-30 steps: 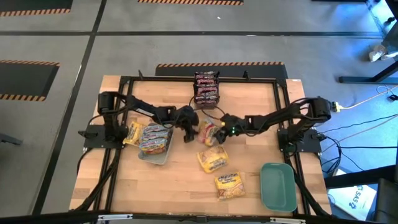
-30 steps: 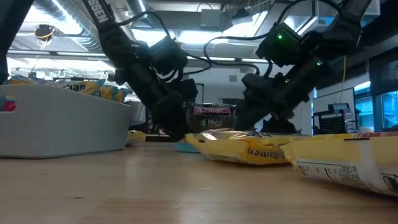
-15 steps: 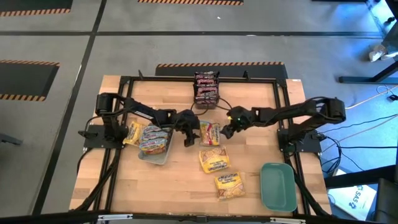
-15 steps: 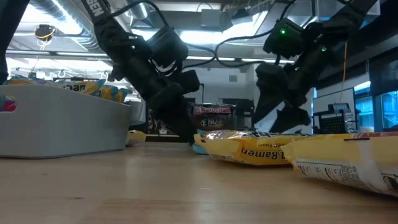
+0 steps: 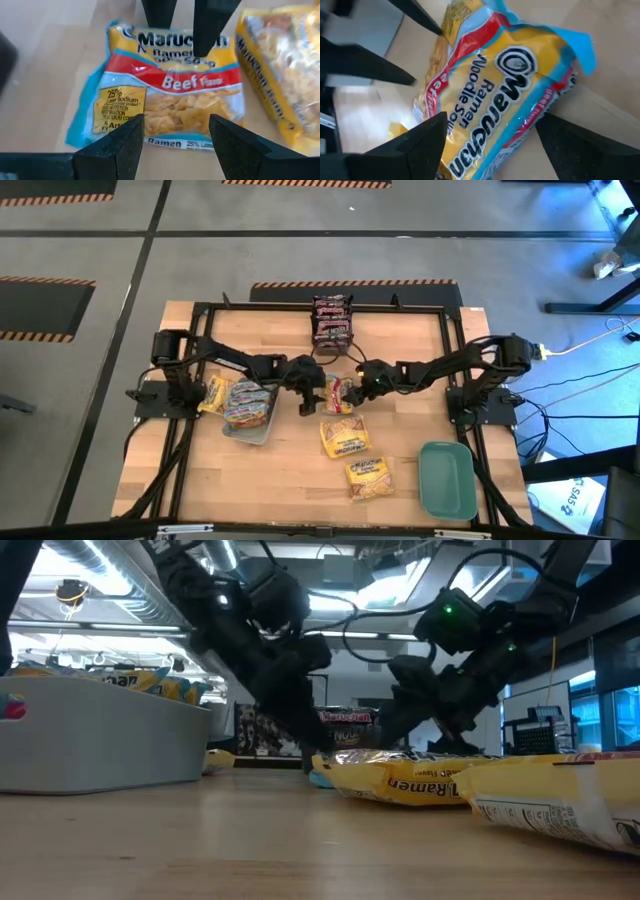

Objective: Sort Maruchan noodles
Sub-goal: Put the blue noodle pack into the gray bin

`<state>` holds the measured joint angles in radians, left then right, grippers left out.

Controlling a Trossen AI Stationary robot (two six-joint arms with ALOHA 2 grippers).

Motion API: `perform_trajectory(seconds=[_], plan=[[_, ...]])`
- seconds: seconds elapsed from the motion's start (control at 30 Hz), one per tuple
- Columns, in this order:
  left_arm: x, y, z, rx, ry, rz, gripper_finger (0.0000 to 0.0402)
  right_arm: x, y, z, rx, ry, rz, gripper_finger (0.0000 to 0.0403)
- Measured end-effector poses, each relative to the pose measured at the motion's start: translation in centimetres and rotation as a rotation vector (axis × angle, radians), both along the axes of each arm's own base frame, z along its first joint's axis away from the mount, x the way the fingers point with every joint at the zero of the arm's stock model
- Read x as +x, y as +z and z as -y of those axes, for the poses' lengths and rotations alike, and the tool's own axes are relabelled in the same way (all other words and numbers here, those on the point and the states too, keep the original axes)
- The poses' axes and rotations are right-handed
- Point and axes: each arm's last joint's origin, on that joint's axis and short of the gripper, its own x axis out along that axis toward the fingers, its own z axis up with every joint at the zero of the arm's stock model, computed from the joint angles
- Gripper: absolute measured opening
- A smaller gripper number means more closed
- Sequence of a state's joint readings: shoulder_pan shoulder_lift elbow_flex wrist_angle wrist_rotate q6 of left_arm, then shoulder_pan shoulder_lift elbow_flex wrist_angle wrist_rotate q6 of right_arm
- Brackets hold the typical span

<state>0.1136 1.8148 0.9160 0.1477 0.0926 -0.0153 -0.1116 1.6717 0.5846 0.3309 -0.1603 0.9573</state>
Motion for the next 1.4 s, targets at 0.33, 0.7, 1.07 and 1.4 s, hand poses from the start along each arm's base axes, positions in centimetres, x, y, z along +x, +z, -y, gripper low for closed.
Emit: perform_trajectory(seconds=[0.33,0.7,1.07,1.4], plan=[[0.8,-2.4,0.1,-0.010,0.024,-0.005,0.0218,0.4,-0.9,0.1,0.005,-0.010,0.017,0.0307],[1.1,-2.5,0.2,0.017,0.043,0.018,0.0218,1.0,-0.6,0.1,-0.029,-0.002,0.098,0.0308],[1.2,-2.6,0.6,0.023,0.040,0.035,0.0218,1.2,-0.8,0.2,-0.074,0.008,0.114,0.0263],[1.2,-2.5,0.4,0.060,0.166,0.040,0.0218,1.4,-0.6,0.3,-0.161,0.073,0.130,0.0101]])
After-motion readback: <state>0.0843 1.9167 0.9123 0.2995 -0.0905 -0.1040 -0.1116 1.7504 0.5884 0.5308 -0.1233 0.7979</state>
